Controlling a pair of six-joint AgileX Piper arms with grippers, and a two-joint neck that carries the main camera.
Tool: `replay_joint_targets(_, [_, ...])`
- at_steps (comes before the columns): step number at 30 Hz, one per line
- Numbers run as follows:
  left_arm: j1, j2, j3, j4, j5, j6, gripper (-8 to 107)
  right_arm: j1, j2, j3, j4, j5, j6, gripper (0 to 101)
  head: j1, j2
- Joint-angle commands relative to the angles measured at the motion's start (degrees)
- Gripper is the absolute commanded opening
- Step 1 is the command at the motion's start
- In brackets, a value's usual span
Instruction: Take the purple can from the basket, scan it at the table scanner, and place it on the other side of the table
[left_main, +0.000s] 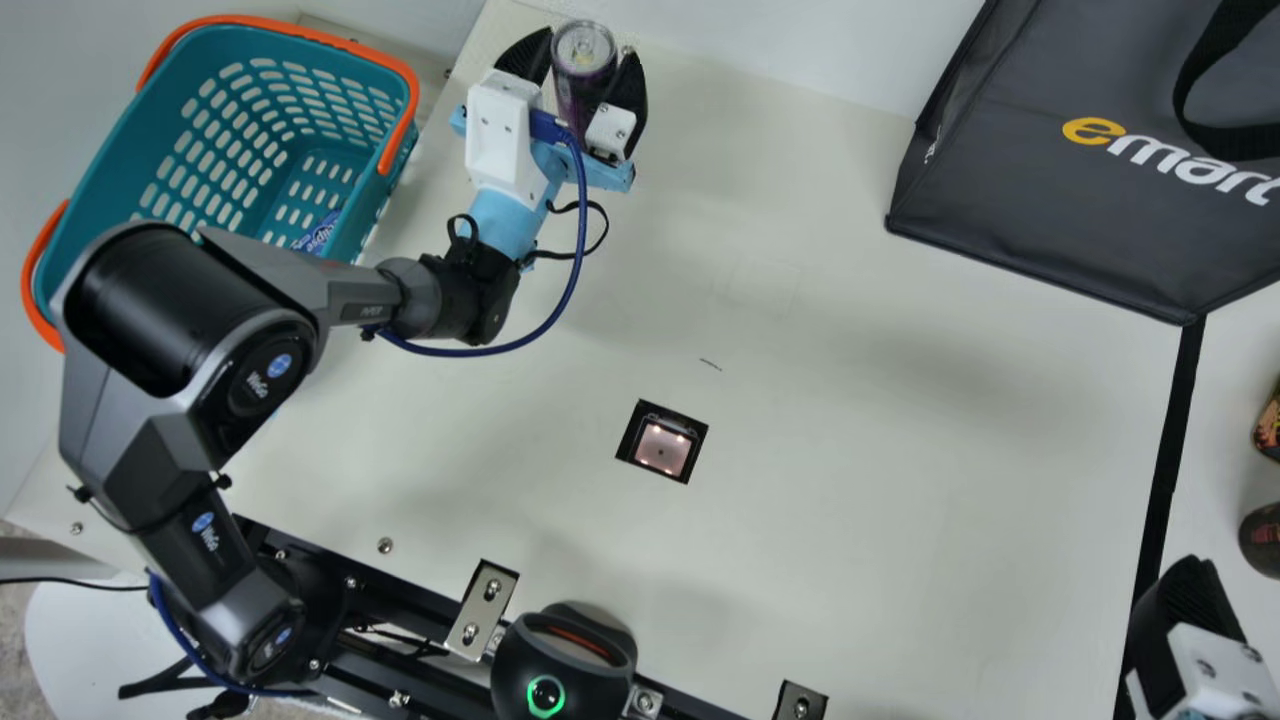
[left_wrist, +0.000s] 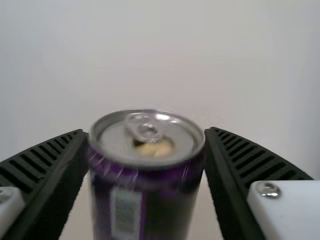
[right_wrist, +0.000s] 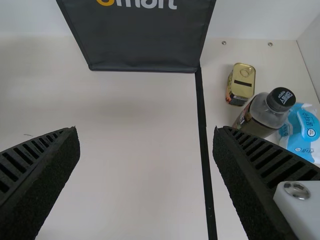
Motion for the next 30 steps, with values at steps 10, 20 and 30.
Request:
replay_joint_targets(10, [0.3, -0.7, 1.0, 0.3, 0.0, -0.2, 90, 0.0, 0.0, 0.0, 0.0, 0.0, 0.0, 95, -1.6, 0.2])
replay_joint_targets(20, [0.2, -7.1, 2.9, 2.1, 0.0, 0.4, 90, 0.0, 0.0, 0.0, 0.0, 0.0, 0.0, 95, -1.6, 0.2])
replay_joint_targets(30, [0.0, -18.4, 3.7, 3.6, 7.9, 4.3, 90, 0.0, 0.0, 0.0, 0.0, 0.0, 0.0, 95, -1.6, 0.2])
